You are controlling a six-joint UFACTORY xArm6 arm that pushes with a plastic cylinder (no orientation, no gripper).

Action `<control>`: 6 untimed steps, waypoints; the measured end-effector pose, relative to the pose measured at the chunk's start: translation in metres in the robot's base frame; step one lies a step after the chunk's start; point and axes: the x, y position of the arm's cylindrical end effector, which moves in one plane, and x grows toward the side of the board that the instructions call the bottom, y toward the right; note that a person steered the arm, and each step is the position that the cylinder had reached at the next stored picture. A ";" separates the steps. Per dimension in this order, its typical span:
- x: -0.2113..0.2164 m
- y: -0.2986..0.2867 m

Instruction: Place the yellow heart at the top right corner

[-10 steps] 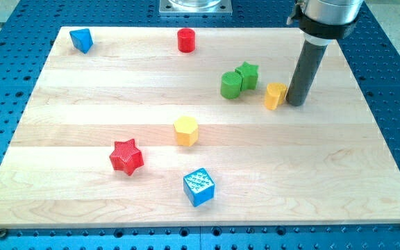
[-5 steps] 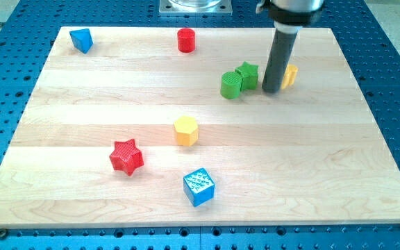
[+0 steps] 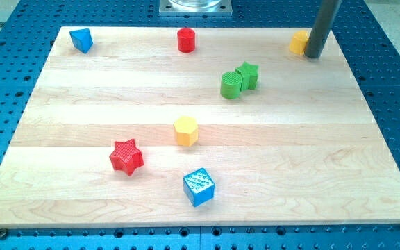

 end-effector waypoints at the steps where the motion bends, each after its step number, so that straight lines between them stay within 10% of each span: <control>1: -0.007 0.000; 6: -0.008 -0.015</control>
